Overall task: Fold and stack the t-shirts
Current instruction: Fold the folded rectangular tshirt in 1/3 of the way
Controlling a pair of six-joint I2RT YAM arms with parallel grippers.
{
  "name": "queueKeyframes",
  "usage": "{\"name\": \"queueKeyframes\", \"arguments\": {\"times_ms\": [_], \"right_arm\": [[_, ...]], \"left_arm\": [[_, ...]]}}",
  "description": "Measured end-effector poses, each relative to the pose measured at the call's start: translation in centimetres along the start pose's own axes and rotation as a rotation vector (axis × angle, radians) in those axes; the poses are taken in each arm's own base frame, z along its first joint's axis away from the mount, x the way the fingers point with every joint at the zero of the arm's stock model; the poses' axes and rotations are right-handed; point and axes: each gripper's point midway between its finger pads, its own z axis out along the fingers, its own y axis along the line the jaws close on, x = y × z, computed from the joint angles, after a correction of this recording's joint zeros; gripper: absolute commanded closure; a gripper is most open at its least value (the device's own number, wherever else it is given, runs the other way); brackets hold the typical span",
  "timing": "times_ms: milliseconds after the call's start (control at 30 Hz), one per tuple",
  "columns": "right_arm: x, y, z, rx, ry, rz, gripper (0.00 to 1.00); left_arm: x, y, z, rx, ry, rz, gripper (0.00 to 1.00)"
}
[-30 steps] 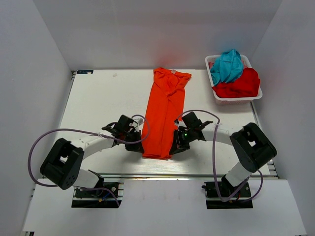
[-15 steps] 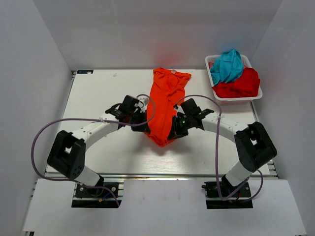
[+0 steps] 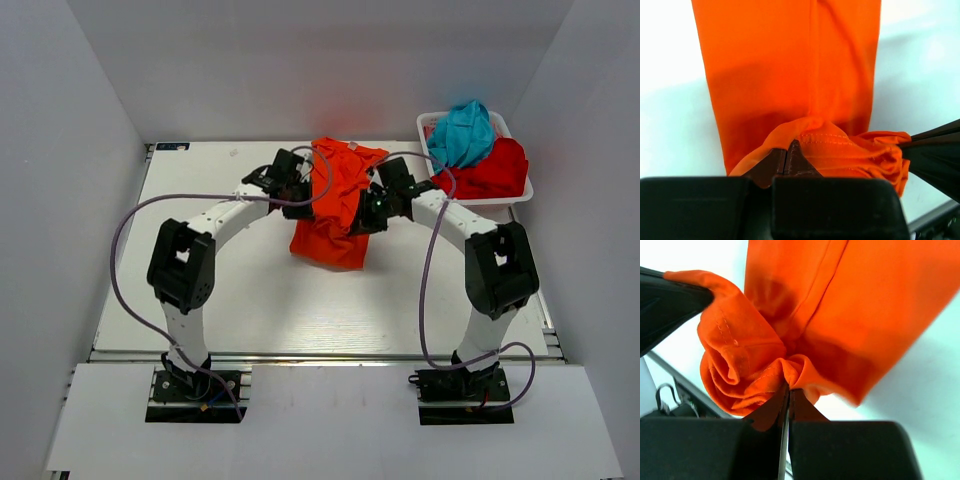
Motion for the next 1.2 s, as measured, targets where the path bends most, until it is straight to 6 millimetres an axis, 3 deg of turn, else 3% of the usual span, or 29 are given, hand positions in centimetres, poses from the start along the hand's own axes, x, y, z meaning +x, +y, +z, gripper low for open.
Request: {"name": "queueKeyframes", "arguments": {"times_ms": [167,400,633,933,1067,1167,1200], "right_arm": [[-3.7,-1.2,-0.1,0.039,-0.042,0.003,1.00],[-7.5,-2.5,-0.2,0.065,-0.087,0.005,1.00],[-9.5,-4.0,0.9,0.070,-0.089,0.032,1.00],[-10.3,-6.7,2.1,0.071,-0.083,0.084,1.00],[-11.7,-7.5,2.6,0.051,-0.112,0.089,1.00],[-12.9,-7.9,3.3,0.007,-0.135,0.083,0.92],[-13.3,-8.0,3.6,-0.010,-0.145,0.075,0.80]], "left_arm": [[-4.0,0.1,0.9,-0.003,-0.060,0.001,1.00],[-7.7,0.4,2.7,0.027,-0.102,0.013,1.00],[-8.0,1.0,5.5,0.066,-0.078,0.025,1.00],[-8.1,1.4,7.9,0.100,-0.075,0.025,1.00],[-9.0,2.3,8.5,0.099,-0.105,-0.003,0.92],[-10.3,3.4,9.3,0.104,-0.136,-0.033,0.64],[-10.7,3.7,9.5,0.108,-0.145,-0.044,0.55]]}}
